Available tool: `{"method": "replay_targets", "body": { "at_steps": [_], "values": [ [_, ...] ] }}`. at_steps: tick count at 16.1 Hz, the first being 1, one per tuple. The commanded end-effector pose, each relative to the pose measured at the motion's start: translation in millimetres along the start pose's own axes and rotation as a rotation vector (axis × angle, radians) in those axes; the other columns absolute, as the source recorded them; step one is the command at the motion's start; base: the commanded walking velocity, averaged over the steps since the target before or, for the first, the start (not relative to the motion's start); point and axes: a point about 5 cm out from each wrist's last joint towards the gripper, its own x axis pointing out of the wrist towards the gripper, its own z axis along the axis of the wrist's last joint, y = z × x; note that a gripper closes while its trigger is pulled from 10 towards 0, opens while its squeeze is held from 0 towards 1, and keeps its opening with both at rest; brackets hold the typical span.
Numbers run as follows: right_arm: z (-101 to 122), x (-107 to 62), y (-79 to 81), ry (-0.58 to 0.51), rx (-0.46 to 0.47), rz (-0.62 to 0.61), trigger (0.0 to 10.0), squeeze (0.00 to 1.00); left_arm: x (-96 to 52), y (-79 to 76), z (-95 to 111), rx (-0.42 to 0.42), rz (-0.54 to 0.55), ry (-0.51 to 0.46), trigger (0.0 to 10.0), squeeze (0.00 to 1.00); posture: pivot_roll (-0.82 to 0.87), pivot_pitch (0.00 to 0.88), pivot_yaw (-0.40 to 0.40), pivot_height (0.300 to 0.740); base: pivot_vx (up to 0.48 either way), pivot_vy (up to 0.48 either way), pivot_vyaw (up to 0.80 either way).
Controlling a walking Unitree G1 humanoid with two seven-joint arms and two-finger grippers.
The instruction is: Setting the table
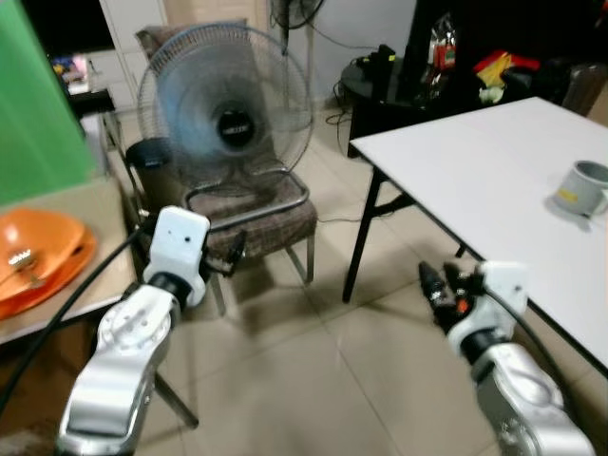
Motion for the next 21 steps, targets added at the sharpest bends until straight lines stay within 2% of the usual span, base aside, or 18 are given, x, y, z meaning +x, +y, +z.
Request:
{"method": "replay_targets", "body": {
  "at_steps": [1,6,9,11,17,21],
  "values": [
    [3.1,0.6,-1.1,-0.01,-0.006,0.003,10.0,0.0,0.1,0.5,3.0,0.005,0.001,-0.006,10.0,0.0,0.06,0.0,0.003,0.74,0.0,0.326,0.0],
    [1.5,3.7,-0.7,0.002,-0.004,0.014,10.0,0.0,-3.3,2.0,1.9,-0.017,0.021,-0.001,10.0,0.0,0.07,0.0,0.0,0.74,0.0,0.325,0.0],
    [5.1,5.6,0.2,-0.011,-0.037,0.041,10.0,0.0,-1.6,0.0,4.9,-0.002,0.03,-0.017,10.0,0.0,0.07,0.0,-0.003,0.74,0.0,0.0,0.0],
    [6.3,6.7,0.6,-0.014,-0.049,0.05,10.0,0.0,-0.5,-1.4,5.6,0.011,0.035,-0.019,10.0,0.0,0.07,0.0,-0.006,0.74,0.0,0.0,0.8],
    [8.4,10.4,0.4,-0.019,-0.06,0.057,10.0,0.0,1.0,0.9,6.8,0.009,0.069,-0.023,10.0,0.0,0.07,0.0,-0.019,0.74,0.0,-0.364,0.8],
    [6.7,11.9,-1.3,-0.001,-0.059,0.071,10.0,0.0,-1.8,0.4,4.4,-0.008,0.087,-0.019,10.0,0.0,0.08,0.0,-0.041,0.74,0.0,0.0,0.0]
  ]
}}
